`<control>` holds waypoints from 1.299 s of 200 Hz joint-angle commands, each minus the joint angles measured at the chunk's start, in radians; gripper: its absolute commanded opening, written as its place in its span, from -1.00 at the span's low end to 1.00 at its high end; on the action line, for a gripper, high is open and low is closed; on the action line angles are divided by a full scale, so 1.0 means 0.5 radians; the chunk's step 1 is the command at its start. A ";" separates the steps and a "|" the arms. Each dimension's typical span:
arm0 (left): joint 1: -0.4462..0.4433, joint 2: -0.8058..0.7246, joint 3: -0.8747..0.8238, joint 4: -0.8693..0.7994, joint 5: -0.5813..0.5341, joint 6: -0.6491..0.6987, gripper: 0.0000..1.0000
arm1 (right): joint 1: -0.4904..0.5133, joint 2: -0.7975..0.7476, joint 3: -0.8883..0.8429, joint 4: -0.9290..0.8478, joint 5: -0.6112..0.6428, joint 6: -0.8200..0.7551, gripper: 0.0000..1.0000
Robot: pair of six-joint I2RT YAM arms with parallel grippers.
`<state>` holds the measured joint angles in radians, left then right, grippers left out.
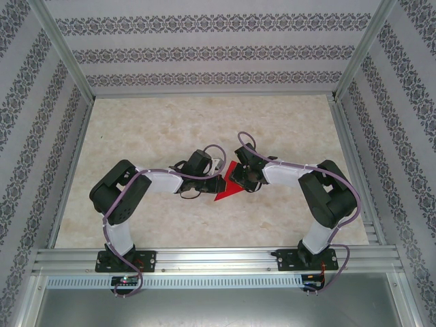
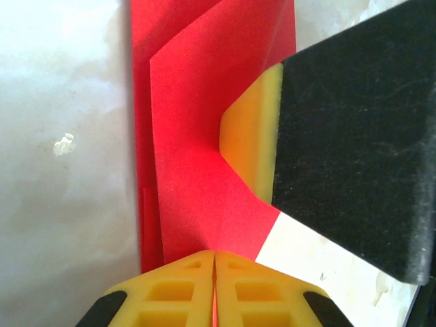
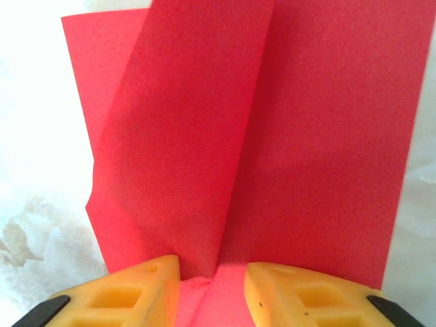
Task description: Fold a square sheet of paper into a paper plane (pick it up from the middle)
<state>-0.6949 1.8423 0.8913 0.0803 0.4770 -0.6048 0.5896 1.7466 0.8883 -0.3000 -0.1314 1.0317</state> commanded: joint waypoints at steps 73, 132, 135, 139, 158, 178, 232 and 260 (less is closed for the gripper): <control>-0.011 0.062 0.064 -0.094 -0.095 0.010 -0.82 | 0.047 0.342 -0.168 -0.211 0.099 0.021 -0.27; -0.011 0.077 0.073 -0.157 -0.138 0.022 -0.81 | 0.048 0.342 -0.164 -0.216 0.099 0.020 -0.27; -0.011 0.078 0.074 -0.160 -0.140 0.022 -0.82 | 0.048 0.341 -0.165 -0.216 0.099 0.021 -0.27; -0.010 0.081 0.076 -0.167 -0.143 0.022 -0.81 | 0.047 0.340 -0.163 -0.219 0.099 0.021 -0.27; -0.009 0.090 0.085 -0.197 -0.149 0.020 -0.81 | 0.046 0.339 -0.160 -0.219 0.094 0.022 -0.27; -0.010 0.102 0.097 -0.246 -0.161 0.029 -0.82 | 0.047 0.330 -0.162 -0.224 0.094 0.018 -0.27; -0.011 0.132 0.111 -0.402 -0.193 0.068 -0.85 | 0.037 0.246 -0.143 -0.227 0.075 0.017 -0.27; -0.010 0.144 0.112 -0.490 -0.216 0.090 -0.86 | 0.010 0.070 -0.112 -0.195 0.031 -0.010 -0.25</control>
<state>-0.6960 1.8729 0.9504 -0.0284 0.4313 -0.5949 0.5938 1.7313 0.8940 -0.3035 -0.1276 1.0309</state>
